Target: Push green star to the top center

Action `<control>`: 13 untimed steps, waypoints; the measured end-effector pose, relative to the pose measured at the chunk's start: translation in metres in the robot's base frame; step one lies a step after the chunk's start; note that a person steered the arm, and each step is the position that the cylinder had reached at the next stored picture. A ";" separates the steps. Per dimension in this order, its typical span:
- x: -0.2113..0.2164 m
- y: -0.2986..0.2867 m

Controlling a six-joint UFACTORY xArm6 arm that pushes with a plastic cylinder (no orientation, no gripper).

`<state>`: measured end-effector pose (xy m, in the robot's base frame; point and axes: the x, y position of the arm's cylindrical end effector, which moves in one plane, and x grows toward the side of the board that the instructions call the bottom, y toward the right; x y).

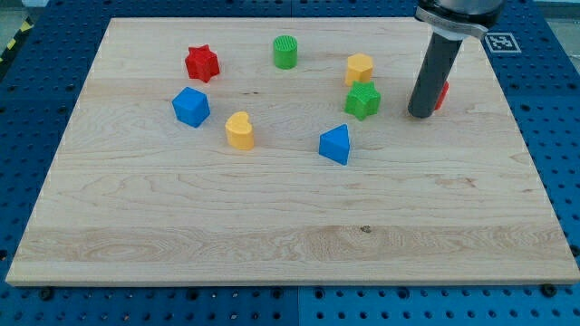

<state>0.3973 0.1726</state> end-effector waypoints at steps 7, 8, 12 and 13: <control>-0.034 -0.141; -0.037 -0.144; -0.023 -0.208; -0.044 -0.209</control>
<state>0.3530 -0.0359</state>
